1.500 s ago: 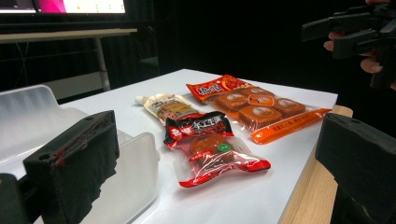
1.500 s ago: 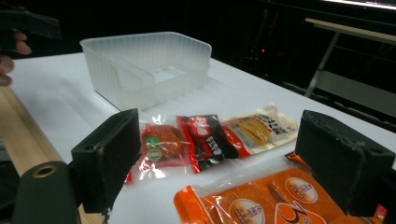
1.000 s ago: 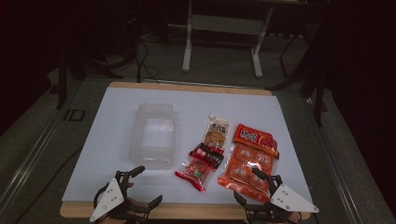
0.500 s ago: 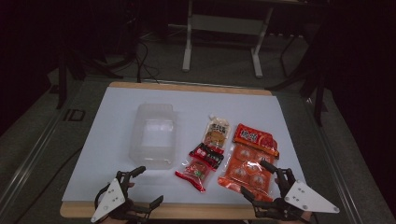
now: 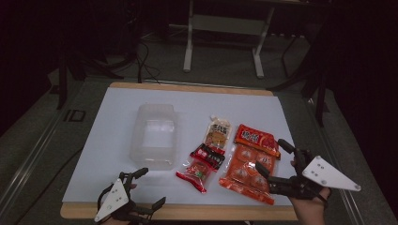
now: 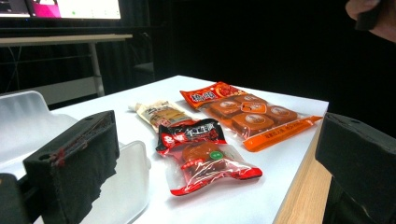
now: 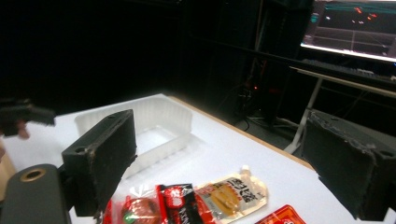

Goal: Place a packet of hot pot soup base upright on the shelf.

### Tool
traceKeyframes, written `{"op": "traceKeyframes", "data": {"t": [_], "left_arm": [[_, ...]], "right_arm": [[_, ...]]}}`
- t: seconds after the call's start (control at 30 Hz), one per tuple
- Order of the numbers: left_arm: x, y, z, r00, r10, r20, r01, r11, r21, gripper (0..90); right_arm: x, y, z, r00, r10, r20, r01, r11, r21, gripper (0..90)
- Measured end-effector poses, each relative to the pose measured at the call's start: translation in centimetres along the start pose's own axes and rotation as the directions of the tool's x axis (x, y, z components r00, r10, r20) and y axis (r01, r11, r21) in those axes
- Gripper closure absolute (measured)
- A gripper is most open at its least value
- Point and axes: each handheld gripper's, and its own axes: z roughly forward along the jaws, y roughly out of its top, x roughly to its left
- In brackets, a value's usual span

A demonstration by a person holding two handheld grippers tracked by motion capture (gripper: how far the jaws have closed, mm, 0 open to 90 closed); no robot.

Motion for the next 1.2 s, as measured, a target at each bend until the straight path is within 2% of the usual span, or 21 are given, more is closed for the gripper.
{"op": "traceKeyframes", "data": {"t": [0.27,0.47,0.67,0.77,1.03,1.07,1.17,1.2], "left_arm": [[0.0,0.0,0.3,0.9998,-0.009,0.017,0.009,0.9999,0.006,0.1],[-0.1,0.0,0.5,0.9996,-0.009,0.026,0.009,0.9998,0.019,0.1],[-0.1,0.0,0.6,0.9995,-0.006,0.031,0.006,0.9997,0.023,0.1],[-0.1,0.0,0.7,0.9996,-0.006,0.029,0.005,0.9997,0.022,0.1],[-0.1,0.0,0.8,0.9995,-0.005,0.032,0.004,0.9996,0.027,0.1],[-0.1,-0.1,0.8,0.9994,-0.006,0.034,0.005,0.9996,0.027,0.1],[-0.1,-0.1,0.8,0.9994,-0.008,0.033,0.007,0.9996,0.029,0.1],[-0.1,-0.1,0.8,0.9994,-0.006,0.033,0.005,0.9996,0.029,0.1]], "right_arm": [[-2.6,0.5,1.2,0.9977,-0.004,0.067,0.001,0.999,0.049,10.4],[-4.6,-0.1,2.4,0.9935,-0.005,0.114,-0.006,0.996,0.089,10.5],[-6.2,-0.9,3.5,0.9917,-0.003,0.128,-0.014,0.992,0.125,12.7],[-6.9,-1.3,4.0,0.991,0.022,0.132,-0.04,0.99,0.138,12.7],[-9.1,-3.1,5.5,0.9837,0.058,0.17,-0.092,0.976,0.197,12.8],[-9.7,-3.8,5.9,0.9808,0.07,0.182,-0.109,0.971,0.215,12.9],[-10.2,-4.3,6.2,0.9783,0.079,0.191,-0.122,0.966,0.228,12.9],[-10.7,-4.9,6.5,0.9756,0.097,0.197,-0.144,0.959,0.243,13.4]]}}
